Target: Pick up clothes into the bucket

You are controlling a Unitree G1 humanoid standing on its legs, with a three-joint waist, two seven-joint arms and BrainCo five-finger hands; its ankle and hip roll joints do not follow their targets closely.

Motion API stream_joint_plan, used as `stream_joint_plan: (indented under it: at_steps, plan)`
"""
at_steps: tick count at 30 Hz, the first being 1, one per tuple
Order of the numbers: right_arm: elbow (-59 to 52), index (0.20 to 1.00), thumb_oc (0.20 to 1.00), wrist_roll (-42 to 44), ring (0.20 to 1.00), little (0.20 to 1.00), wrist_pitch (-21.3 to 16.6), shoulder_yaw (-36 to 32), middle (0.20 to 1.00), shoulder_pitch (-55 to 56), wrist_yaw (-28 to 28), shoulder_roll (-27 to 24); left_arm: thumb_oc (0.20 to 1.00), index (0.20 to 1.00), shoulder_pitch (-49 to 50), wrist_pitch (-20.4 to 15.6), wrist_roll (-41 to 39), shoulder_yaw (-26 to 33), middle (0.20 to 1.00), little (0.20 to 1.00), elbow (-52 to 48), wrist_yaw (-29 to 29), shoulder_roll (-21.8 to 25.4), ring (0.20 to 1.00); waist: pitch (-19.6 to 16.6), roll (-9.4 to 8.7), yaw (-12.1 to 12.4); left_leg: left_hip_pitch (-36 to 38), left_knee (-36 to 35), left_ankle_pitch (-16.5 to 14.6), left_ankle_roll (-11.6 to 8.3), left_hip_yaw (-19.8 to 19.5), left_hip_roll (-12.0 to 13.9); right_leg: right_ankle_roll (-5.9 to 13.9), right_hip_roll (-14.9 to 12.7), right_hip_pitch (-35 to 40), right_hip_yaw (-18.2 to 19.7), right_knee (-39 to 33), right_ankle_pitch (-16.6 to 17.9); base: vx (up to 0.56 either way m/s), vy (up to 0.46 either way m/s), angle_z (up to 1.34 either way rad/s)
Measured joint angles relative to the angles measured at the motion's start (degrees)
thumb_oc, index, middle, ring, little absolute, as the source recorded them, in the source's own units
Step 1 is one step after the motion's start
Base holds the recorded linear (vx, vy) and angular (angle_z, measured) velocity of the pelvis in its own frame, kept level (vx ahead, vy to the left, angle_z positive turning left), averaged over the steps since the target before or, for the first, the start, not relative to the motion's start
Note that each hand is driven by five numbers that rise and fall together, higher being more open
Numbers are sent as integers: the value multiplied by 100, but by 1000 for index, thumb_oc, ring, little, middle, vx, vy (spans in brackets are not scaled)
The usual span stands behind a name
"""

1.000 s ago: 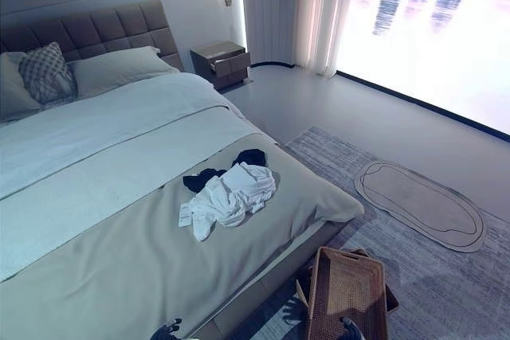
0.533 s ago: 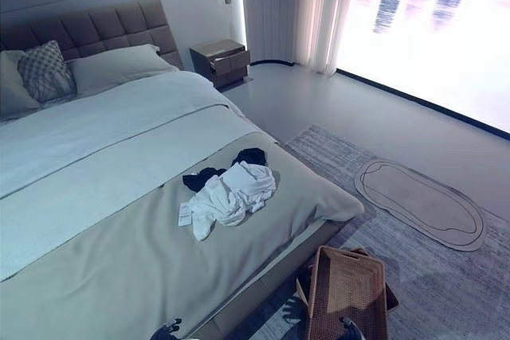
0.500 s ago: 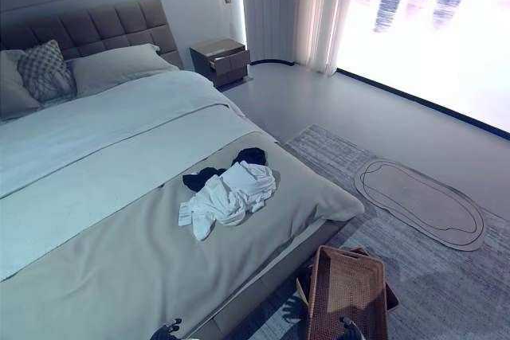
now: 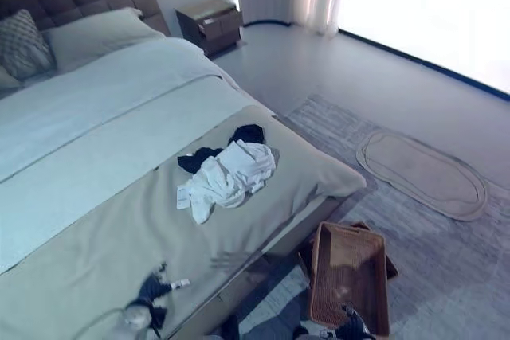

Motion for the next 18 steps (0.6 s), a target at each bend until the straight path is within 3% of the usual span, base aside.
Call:
stream_joint_plan:
  at_steps: [3, 11, 15, 18]
  plan:
    - [-142, 1000, 1000, 86, 1000, 1000, -60, -3, 1000, -153, -39, -150, 1000, 1000, -768, -124, 25, 95, 1000, 1000, -506, 526, 679, 1000, 342, 33, -62, -351, 176, 8, 8, 44, -16, 47, -33, -347, 88, 146, 49, -57, 17, -14]
    - [-277, 1000, 1000, 225, 1000, 1000, -177, 137, 1000, -461, -87, -150, 1000, 1000, -1973, -192, 354, 188, 1000, 1000, -696, 1187, 1375, 1000, 757, -204, -144, -757, 368, 8, 9, 451, -24, 115, -48, -927, 573, 181, 234, -40, 19, -32]
    - [-564, 1000, 1000, 449, 1000, 1000, -265, 207, 1000, -791, -104, -154, 1000, 1000, -2900, -182, 364, -309, 1000, 1000, -459, 1430, 1951, 1000, 1065, -374, -230, -1288, 598, -36, 52, 732, -19, 165, -23, -1566, 927, 298, 378, -38, 38, -38]
    - [-679, 1000, 1000, 566, 1000, 1000, -345, 324, 1000, -1009, -126, -144, 1000, 1000, -3533, -181, 441, -634, 1000, 1000, -220, 1464, 2062, 1000, 1319, -433, -327, -1517, 803, -75, 106, 811, -57, 186, -71, -1786, 1027, 395, 443, -24, 33, -16]
